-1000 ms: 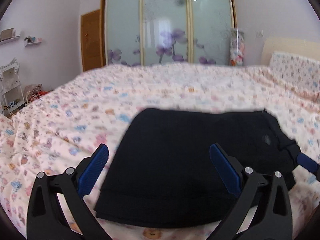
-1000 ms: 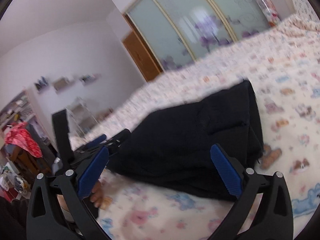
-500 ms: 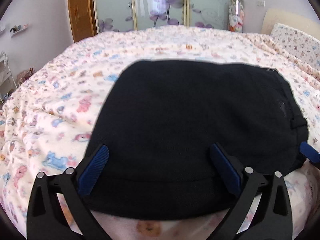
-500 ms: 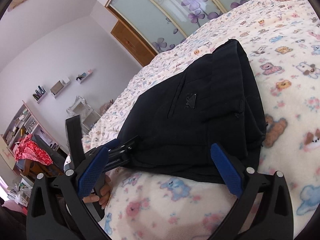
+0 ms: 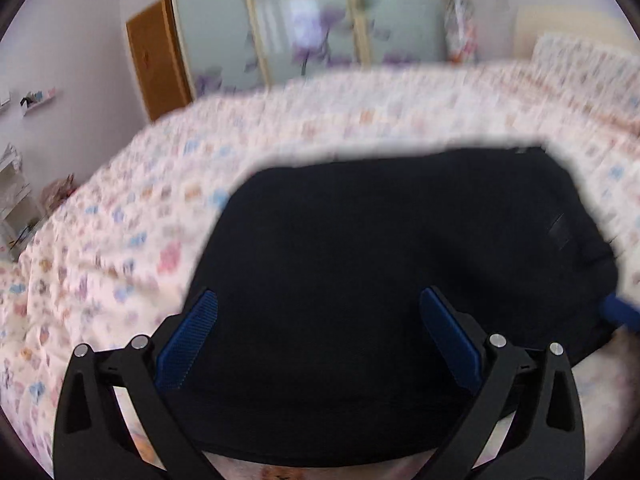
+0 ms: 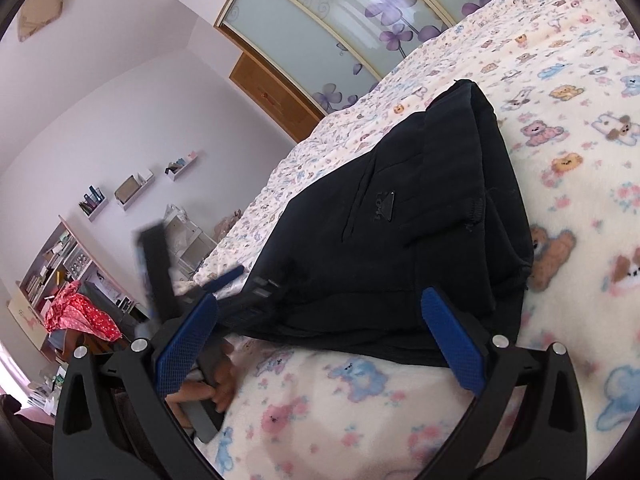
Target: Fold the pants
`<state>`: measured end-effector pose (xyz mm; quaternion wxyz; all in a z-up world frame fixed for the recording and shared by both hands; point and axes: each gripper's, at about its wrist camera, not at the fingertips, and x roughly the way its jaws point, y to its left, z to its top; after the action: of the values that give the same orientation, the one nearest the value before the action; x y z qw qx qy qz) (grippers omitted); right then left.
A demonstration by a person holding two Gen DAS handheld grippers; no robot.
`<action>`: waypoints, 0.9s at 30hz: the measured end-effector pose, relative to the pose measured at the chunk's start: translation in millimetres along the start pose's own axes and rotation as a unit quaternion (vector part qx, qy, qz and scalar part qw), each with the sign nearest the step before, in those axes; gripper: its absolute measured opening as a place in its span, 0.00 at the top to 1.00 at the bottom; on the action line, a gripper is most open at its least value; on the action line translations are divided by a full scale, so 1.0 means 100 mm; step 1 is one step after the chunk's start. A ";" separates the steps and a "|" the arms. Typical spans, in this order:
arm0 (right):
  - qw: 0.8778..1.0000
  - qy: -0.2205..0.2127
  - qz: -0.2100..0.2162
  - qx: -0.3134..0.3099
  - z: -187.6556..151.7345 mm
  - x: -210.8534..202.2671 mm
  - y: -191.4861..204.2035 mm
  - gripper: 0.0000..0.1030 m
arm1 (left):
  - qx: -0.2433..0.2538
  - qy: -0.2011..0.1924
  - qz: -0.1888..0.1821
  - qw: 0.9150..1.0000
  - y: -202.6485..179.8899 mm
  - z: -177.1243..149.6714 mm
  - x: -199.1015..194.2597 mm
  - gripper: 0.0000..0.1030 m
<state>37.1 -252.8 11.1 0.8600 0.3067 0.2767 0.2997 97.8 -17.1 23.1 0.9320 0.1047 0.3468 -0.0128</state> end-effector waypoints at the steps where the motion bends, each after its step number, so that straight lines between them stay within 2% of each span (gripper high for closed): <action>1: 1.000 0.002 -0.002 -0.002 0.00 0.01 0.01 0.01 | -0.008 0.004 -0.008 1.000 0.03 -0.03 0.03 0.02; 3: 1.000 0.002 -0.008 -0.008 -0.01 0.01 0.03 0.01 | -0.020 0.006 -0.020 1.000 0.10 -0.04 0.06 0.02; 11: 1.000 0.008 -0.022 -0.020 -0.01 0.03 0.06 0.01 | -0.019 0.005 -0.016 1.000 0.05 -0.09 0.01 0.02; 15: 0.998 0.025 -0.047 -0.044 -0.02 0.08 0.12 0.01 | -0.029 0.009 -0.018 0.999 0.09 -0.13 -0.02 0.02; 22: 0.995 0.062 -0.061 -0.051 -0.03 0.11 0.14 0.01 | -0.051 0.024 -0.041 0.998 0.22 -0.16 -0.08 0.02; 24: 0.995 0.072 -0.067 -0.035 0.01 0.04 0.13 0.01 | -0.061 0.007 -0.046 0.997 0.33 -0.16 -0.21 0.02; 25: 0.996 0.060 -0.065 -0.031 0.05 -0.04 0.13 0.01 | -0.070 -0.014 -0.049 0.996 0.43 -0.17 -0.31 0.02; 27: 0.998 0.006 -0.052 -0.021 0.17 -0.28 0.13 0.01 | -0.086 -0.048 -0.037 0.994 0.62 -0.19 -0.46 0.02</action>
<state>25.2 -269.8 38.8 0.8789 0.2716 0.2914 0.2622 57.0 44.9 50.6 0.9520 0.0104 0.3052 -0.0222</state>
